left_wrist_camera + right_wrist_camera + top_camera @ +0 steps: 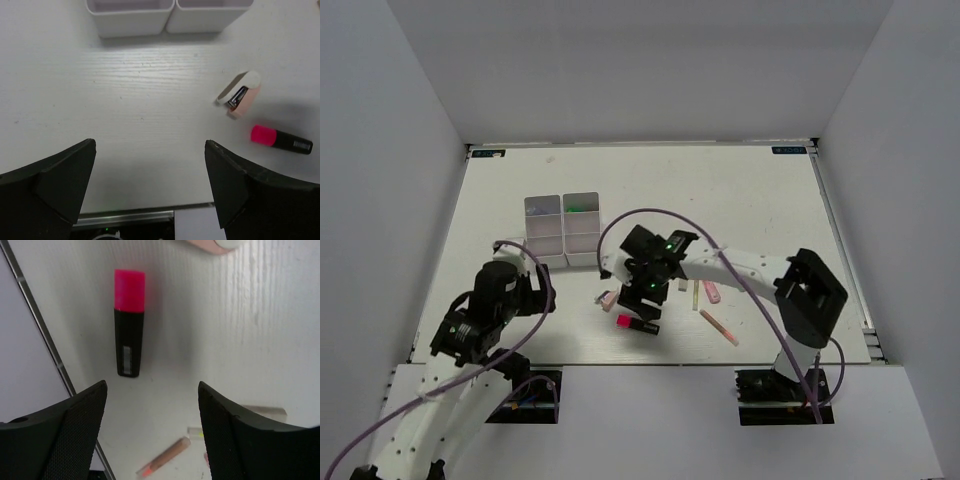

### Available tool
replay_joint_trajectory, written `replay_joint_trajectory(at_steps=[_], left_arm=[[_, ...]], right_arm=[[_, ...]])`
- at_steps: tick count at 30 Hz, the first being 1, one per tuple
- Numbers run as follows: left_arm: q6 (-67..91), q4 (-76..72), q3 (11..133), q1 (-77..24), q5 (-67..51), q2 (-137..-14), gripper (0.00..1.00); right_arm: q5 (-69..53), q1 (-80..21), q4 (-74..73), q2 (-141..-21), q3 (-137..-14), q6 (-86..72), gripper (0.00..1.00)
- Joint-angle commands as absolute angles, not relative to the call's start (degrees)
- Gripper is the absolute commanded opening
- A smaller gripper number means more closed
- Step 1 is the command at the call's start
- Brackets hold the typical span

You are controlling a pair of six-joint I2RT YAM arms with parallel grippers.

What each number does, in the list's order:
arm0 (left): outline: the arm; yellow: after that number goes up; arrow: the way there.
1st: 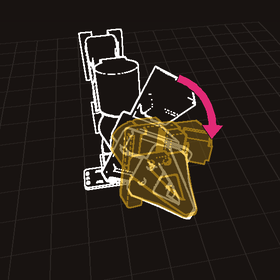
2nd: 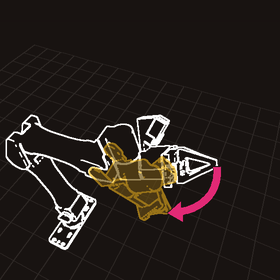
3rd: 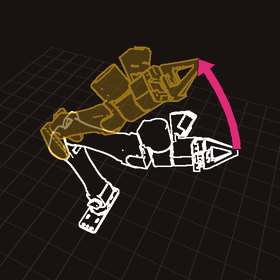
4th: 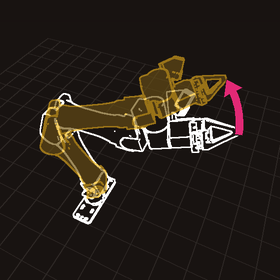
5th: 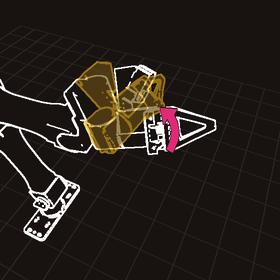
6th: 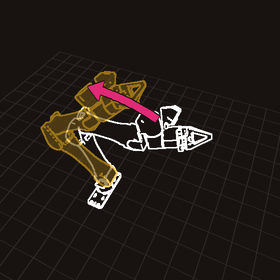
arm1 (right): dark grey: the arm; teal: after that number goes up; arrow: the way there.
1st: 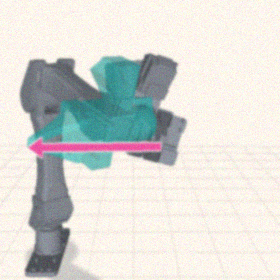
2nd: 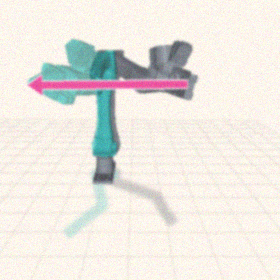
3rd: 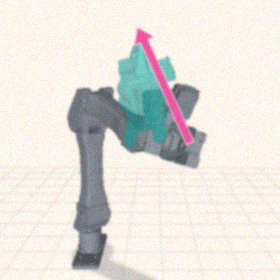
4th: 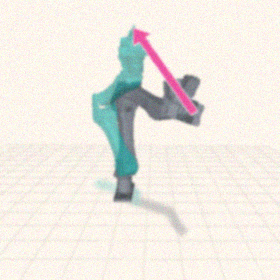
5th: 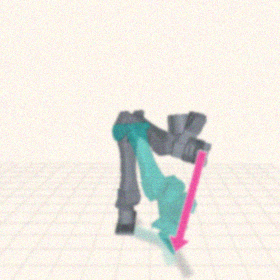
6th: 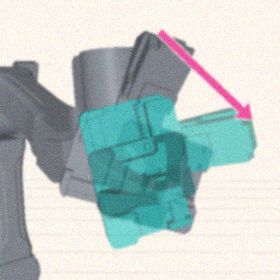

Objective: Sort the stationery into containers
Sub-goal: Pick up the pen from the center of the board.

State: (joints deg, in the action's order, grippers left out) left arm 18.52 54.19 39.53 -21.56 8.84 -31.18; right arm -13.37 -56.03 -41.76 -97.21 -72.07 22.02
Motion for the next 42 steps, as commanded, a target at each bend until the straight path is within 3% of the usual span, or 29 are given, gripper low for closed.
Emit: replay_joint_trajectory(at_steps=[1,18,22,23,25,26,29,36,42], left_arm=[[19.42,51.59,37.71,-21.62,14.06,-26.64,1.00],[18.81,47.29,29.36,-21.53,21.71,-11.08,0.92],[18.81,47.63,29.44,-21.62,22.23,-10.90,0.91],[18.81,47.72,29.36,-21.53,22.32,-10.64,0.91],[18.98,47.72,29.44,-21.53,22.41,-10.46,0.91],[18.98,47.90,29.36,-21.62,22.59,-9.85,0.91],[19.07,47.90,29.09,-21.45,22.76,-9.06,0.91],[18.99,48.08,28.92,-21.53,22.76,-7.56,0.91],[18.72,47.72,28.74,-21.53,21.62,-8.52,0.91]], right_arm=[[-4.57,-60.63,-38.41,-100.80,-75.41,14.08,0.75],[-0.79,-69.52,-34.89,-113.98,-80.33,11.87,0.74],[-1.67,-69.78,-35.42,-114.96,-78.93,11.78,0.62],[-2.19,-69.70,-35.59,-114.70,-78.23,11.78,0.47],[-2.55,-69.61,-35.77,-113.91,-76.48,11.95,0.31],[-2.64,-69.61,-35.68,-112.95,-75.07,12.13,0.17],[-3.16,-69.61,-36.21,-109.96,-73.57,13.09,0.00],[-5.11,-68.73,-44.56,-99.95,-82.86,19.77,0.00],[2.73,-64.70,-35.61,-100.97,-95.34,35.41,0.00]])
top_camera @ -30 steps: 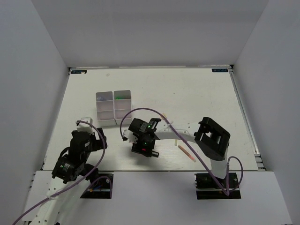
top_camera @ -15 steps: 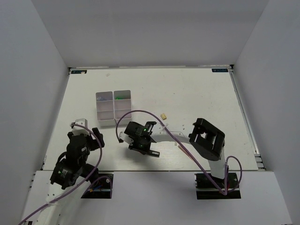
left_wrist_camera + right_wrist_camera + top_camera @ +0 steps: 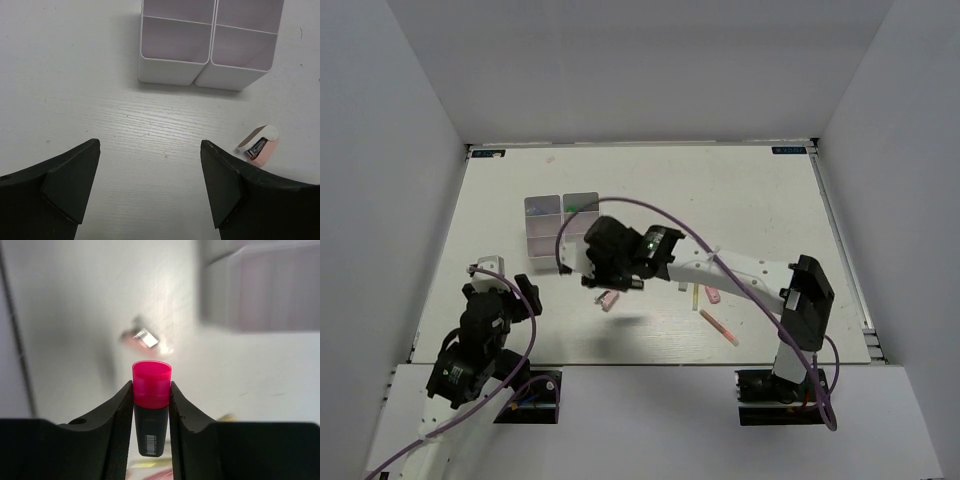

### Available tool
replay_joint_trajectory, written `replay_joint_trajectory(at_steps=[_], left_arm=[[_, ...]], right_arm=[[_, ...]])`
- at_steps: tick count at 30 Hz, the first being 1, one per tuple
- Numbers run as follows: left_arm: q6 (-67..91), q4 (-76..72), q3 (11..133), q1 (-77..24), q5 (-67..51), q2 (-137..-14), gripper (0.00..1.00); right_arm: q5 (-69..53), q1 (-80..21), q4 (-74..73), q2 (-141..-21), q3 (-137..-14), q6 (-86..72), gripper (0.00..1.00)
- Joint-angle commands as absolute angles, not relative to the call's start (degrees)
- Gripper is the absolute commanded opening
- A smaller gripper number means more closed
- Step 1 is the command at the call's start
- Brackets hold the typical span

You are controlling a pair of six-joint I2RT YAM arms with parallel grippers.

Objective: Sort the stationery into containers
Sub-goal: Pick up the pen from the center of the board, then place the pen in the storage box.

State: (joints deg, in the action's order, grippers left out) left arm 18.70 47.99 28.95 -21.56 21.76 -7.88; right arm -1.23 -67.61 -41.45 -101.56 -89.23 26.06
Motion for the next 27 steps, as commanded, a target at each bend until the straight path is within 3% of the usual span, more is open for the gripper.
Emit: replay_joint_trajectory(at_steps=[1,4,7,12,20,27], left_arm=[[18.81,47.64,28.65,-21.53,21.45,-8.87,0.91],[18.54,47.64,28.74,-21.53,21.27,-9.05,0.91],[18.28,47.55,28.48,-21.53,21.18,-9.05,0.91],[17.84,47.20,28.21,-21.53,20.92,-9.40,0.91],[17.49,47.11,28.04,-21.53,21.00,-9.23,0.91],[17.23,46.85,27.86,-21.62,20.66,-9.58,0.91]], right_arm=[[2.03,-64.08,-32.64,-102.03,-97.28,36.38,0.00],[-3.42,-61.09,-20.97,-103.88,-99.04,40.86,0.00],[-10.86,-57.05,-22.23,-110.64,-111.15,38.85,0.00],[-20.20,-52.13,-13.29,-118.63,-118.02,34.21,0.00],[-38.48,-46.33,3.91,-125.41,-118.66,17.95,0.00],[-42.10,-42.98,12.64,-128.67,-118.30,12.13,0.00]])
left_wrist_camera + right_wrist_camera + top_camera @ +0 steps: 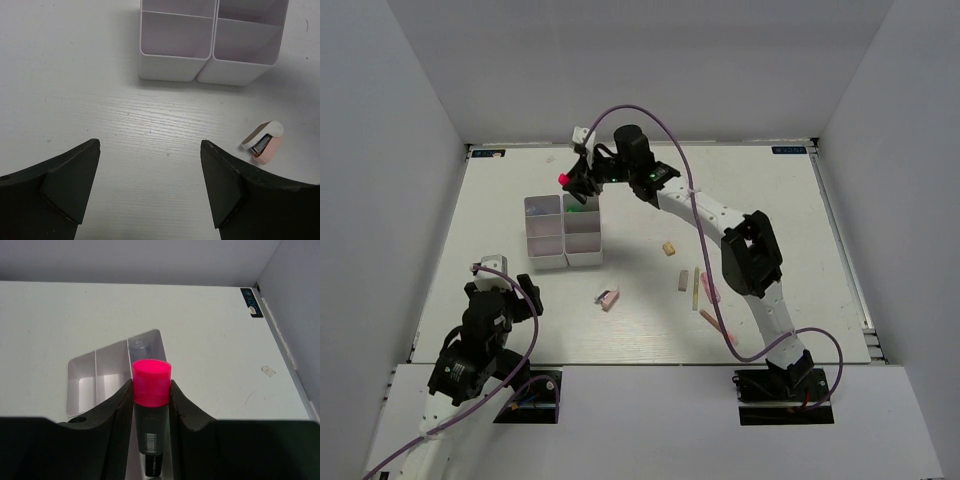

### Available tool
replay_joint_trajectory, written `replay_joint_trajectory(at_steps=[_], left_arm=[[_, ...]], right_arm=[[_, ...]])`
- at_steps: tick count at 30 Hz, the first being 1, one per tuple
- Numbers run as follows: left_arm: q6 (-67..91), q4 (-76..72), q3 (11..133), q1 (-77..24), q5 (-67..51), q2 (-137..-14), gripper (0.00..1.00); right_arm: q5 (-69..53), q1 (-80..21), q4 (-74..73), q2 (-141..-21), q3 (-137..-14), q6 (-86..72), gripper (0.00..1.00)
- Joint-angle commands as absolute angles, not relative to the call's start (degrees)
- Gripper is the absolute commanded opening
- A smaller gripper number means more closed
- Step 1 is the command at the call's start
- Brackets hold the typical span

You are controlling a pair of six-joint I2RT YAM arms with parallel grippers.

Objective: Sort the stationery into containers
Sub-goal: Place the pen in the storage box.

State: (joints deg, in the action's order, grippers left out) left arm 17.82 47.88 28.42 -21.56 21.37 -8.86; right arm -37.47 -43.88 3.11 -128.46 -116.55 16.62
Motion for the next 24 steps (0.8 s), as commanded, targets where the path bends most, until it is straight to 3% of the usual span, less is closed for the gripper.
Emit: replay_joint_trajectory(at_steps=[1,24], left_arm=[[17.14,47.02,28.04,-21.62,20.65,-9.67,0.91],[17.14,47.02,27.86,-21.45,21.45,-9.23,0.91]], right_arm=[[-42.19,-42.46,12.83,-129.11,-118.21,11.17,0.00],[-48.34,-39.90,16.00,-132.45,-114.35,10.27,0.00]])
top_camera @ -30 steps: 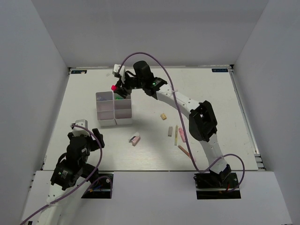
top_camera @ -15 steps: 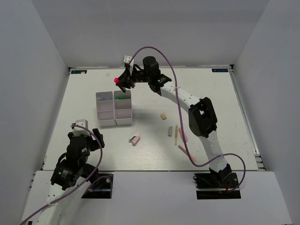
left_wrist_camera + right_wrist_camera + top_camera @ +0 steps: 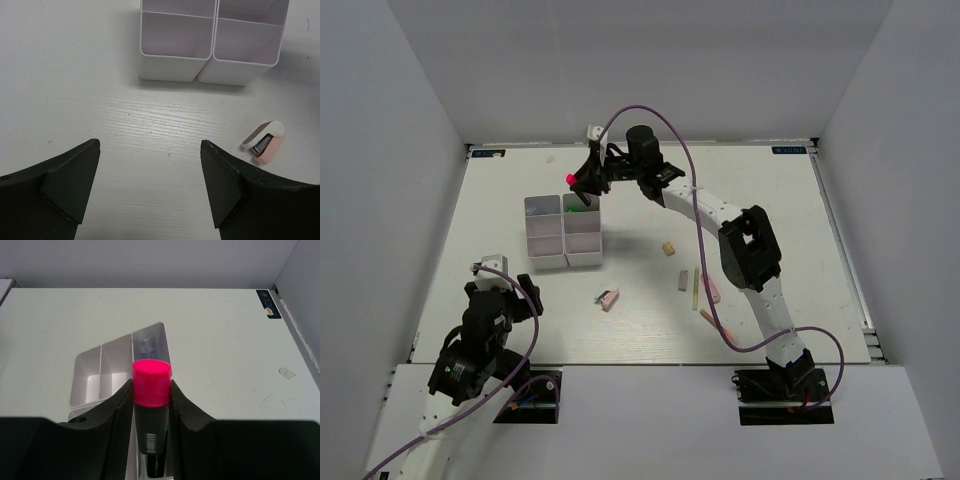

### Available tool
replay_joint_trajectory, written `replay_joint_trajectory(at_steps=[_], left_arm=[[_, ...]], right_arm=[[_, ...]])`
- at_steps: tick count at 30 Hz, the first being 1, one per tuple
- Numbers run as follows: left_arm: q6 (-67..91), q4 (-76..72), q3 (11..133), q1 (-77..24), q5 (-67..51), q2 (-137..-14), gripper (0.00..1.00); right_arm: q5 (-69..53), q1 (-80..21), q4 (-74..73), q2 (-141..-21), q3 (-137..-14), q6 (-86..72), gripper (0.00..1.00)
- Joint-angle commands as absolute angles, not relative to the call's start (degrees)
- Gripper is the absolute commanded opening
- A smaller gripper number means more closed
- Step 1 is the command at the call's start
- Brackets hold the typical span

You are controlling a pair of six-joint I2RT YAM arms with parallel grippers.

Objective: Sort the stationery into containers
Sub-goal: Place the pen in the storage box.

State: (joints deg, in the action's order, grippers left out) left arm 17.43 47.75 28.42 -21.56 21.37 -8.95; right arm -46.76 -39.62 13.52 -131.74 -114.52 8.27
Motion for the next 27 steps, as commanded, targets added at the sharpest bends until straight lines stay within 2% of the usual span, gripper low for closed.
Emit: replay_joint_trajectory(at_steps=[1,12,14,15,18,20,22,24,26,27], left_arm=[[17.14,47.20,27.95,-21.45,21.45,-9.23,0.91],[17.14,47.02,27.95,-21.53,21.45,-8.97,0.91],[16.96,47.11,27.86,-21.62,21.71,-9.23,0.91],[16.96,47.11,27.69,-21.53,21.88,-9.23,0.91],[16.61,47.02,27.60,-21.53,21.54,-9.23,0.93],[16.44,46.67,27.51,-21.62,21.01,-9.49,0.93],[16.00,46.41,27.33,-21.53,20.31,-9.58,0.94],[15.56,45.27,26.72,-21.45,18.73,-9.93,0.93],[15.38,44.56,26.37,-21.45,17.41,-10.37,0.86],[14.77,43.43,25.93,-21.62,15.31,-10.63,0.72]], right_arm=[[-48.17,-39.82,15.65,-132.80,-114.35,11.41,0.00],[-45.26,-39.73,13.01,-134.03,-114.26,16.61,0.00],[-45.26,-39.64,12.74,-133.86,-114.17,16.52,0.12],[-45.44,-39.64,11.96,-133.86,-114.00,16.61,0.28],[-45.97,-39.73,10.90,-132.72,-113.99,16.09,0.60],[-46.58,-39.64,10.55,-131.23,-113.99,14.77,0.63],[-47.19,-39.64,9.59,-129.65,-113.99,13.10,0.73],[-47.63,-39.64,7.31,-127.80,-113.47,13.27,0.73],[-47.37,-39.55,3.26,-124.90,-112.94,13.10,0.72],[-47.11,-39.20,1.51,-121.41,-112.94,12.14,0.68]])
